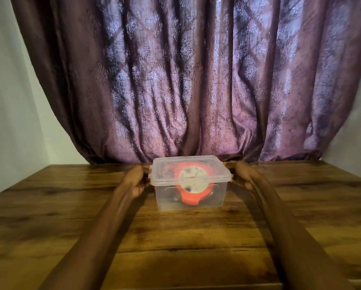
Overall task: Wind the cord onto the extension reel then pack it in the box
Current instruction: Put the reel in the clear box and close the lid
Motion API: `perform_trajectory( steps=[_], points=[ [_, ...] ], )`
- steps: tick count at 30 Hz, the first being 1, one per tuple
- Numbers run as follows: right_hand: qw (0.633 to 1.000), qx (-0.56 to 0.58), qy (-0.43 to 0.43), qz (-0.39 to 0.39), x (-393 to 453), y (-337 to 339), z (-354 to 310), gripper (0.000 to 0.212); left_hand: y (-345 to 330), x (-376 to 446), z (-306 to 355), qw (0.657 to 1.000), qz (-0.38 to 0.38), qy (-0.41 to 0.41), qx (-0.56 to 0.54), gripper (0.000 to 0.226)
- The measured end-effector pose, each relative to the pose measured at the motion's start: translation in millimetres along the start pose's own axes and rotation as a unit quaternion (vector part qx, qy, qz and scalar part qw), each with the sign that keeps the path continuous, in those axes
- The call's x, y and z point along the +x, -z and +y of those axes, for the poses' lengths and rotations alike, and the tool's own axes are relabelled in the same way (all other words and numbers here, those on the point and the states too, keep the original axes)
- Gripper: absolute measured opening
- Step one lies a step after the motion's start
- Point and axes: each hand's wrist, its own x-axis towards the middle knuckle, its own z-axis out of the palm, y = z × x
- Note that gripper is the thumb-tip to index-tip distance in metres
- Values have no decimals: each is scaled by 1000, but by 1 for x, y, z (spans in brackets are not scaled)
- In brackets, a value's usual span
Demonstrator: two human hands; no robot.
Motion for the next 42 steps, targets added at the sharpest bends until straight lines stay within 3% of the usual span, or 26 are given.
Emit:
perform_trajectory(
  steps=[6, 9, 13, 18, 21, 24, 27, 30, 33, 37, 42],
  points=[
    [999, -27, -5, 41, -8, -2, 3, 17, 4, 0, -9, 1000, 19, -6, -1, 22],
    [997, -27, -40, 53, -15, -2, 18, 33, 8, -4, -17, 998, -5, 54, 8, 18],
    [997, -35, -73, 2, -20, -1, 24, 58, 8, -4, -15, 995, -17, 99, -4, 25],
    [996, 37, -70, 36, -27, -8, 19, 34, 12, -3, -15, 990, -18, 129, -48, 26],
    [994, 79, -25, 69, -30, -17, 19, 26, 9, -2, -17, 992, -10, 86, -92, 12],
    [991, 131, 10, 31, -36, -31, 17, 30, -5, -5, -15, 989, 15, 0, -144, 10],
    [984, 173, 34, -15, -47, -44, 18, 43, -23, -16, -20, 980, -34, -62, -187, 26],
    [982, 176, 66, -37, -54, -46, 20, 42, -27, -24, -29, 983, -29, -103, -146, 45],
    [982, 172, 74, -31, -54, -44, 21, 47, -26, -25, -28, 989, 0, -102, -107, 50],
    [984, 153, 88, -22, -51, -45, 18, 51, -24, -25, -19, 991, -22, -94, -93, 45],
    [992, 28, 120, 23, -44, -44, 9, 52, -20, -22, -16, 996, -35, -64, -58, 48]
  ],
)
